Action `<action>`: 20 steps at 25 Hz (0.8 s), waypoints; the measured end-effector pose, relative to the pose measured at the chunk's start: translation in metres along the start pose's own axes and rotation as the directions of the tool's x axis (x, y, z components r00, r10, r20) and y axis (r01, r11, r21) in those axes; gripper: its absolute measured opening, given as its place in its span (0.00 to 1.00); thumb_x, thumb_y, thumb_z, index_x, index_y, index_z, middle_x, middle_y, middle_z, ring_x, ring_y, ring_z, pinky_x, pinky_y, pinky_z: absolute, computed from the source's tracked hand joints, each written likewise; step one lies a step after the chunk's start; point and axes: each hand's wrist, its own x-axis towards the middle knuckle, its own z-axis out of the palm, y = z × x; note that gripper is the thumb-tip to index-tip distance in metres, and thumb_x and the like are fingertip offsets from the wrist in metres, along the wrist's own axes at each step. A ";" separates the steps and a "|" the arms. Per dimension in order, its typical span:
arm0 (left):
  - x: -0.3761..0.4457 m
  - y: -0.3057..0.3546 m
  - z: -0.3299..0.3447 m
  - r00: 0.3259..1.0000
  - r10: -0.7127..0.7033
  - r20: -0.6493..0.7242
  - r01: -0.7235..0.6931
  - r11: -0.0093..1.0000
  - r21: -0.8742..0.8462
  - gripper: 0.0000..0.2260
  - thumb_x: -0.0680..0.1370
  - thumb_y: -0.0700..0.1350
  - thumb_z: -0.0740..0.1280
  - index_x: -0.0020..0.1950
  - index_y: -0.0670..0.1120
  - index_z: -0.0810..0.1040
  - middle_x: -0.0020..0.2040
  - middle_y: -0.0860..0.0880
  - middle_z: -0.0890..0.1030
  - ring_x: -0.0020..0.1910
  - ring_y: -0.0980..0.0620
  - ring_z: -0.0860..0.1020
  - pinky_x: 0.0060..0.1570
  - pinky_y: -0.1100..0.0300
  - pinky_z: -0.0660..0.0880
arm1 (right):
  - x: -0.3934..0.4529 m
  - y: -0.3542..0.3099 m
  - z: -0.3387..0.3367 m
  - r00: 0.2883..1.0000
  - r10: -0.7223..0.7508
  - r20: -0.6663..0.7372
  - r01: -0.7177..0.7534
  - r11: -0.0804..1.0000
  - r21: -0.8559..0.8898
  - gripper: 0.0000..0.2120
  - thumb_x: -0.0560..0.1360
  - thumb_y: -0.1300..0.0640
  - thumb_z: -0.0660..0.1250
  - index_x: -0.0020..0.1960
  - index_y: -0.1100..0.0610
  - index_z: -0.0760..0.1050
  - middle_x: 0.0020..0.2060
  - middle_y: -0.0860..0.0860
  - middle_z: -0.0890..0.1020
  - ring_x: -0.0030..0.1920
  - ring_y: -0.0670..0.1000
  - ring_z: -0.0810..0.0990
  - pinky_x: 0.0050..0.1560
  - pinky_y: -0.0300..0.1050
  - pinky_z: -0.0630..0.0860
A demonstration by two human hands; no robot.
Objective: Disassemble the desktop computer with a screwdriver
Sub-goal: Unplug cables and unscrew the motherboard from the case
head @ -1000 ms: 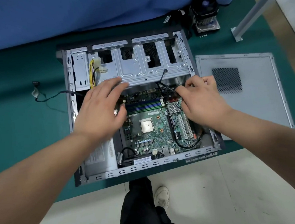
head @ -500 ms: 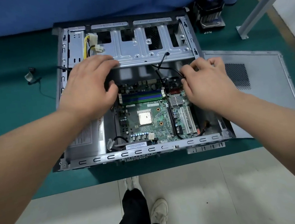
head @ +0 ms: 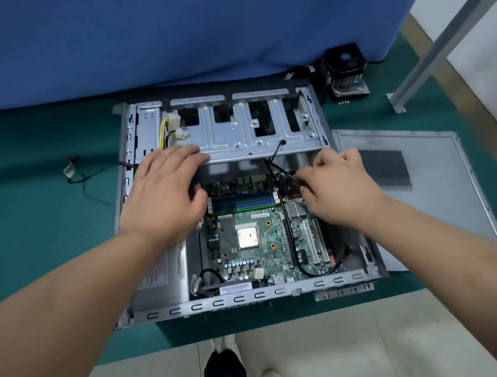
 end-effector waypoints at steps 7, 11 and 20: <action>0.000 0.005 -0.006 0.999 -0.012 0.045 0.011 1.000 0.009 0.27 0.77 0.55 0.56 0.76 0.55 0.67 0.77 0.54 0.68 0.77 0.53 0.64 0.81 0.51 0.48 | 0.009 -0.014 -0.033 0.996 0.046 0.073 -0.061 0.974 0.220 0.15 0.85 0.46 0.56 0.63 0.48 0.77 0.47 0.48 0.85 0.49 0.53 0.82 0.63 0.51 0.70; 0.001 0.005 -0.008 0.999 -0.012 0.053 0.012 1.000 0.003 0.27 0.76 0.54 0.57 0.76 0.54 0.68 0.77 0.53 0.68 0.77 0.52 0.65 0.80 0.50 0.49 | 0.001 -0.042 -0.037 0.977 0.006 0.211 -0.099 0.896 0.434 0.18 0.84 0.53 0.58 0.73 0.46 0.65 0.44 0.49 0.85 0.38 0.49 0.83 0.40 0.51 0.82; 0.001 0.005 -0.006 0.999 -0.006 0.040 0.007 1.000 -0.006 0.26 0.76 0.53 0.59 0.74 0.54 0.69 0.76 0.53 0.69 0.76 0.51 0.66 0.80 0.50 0.51 | 0.006 -0.094 -0.015 0.945 0.021 0.326 -0.307 0.399 0.864 0.19 0.82 0.66 0.56 0.60 0.49 0.80 0.45 0.46 0.86 0.44 0.44 0.86 0.33 0.36 0.75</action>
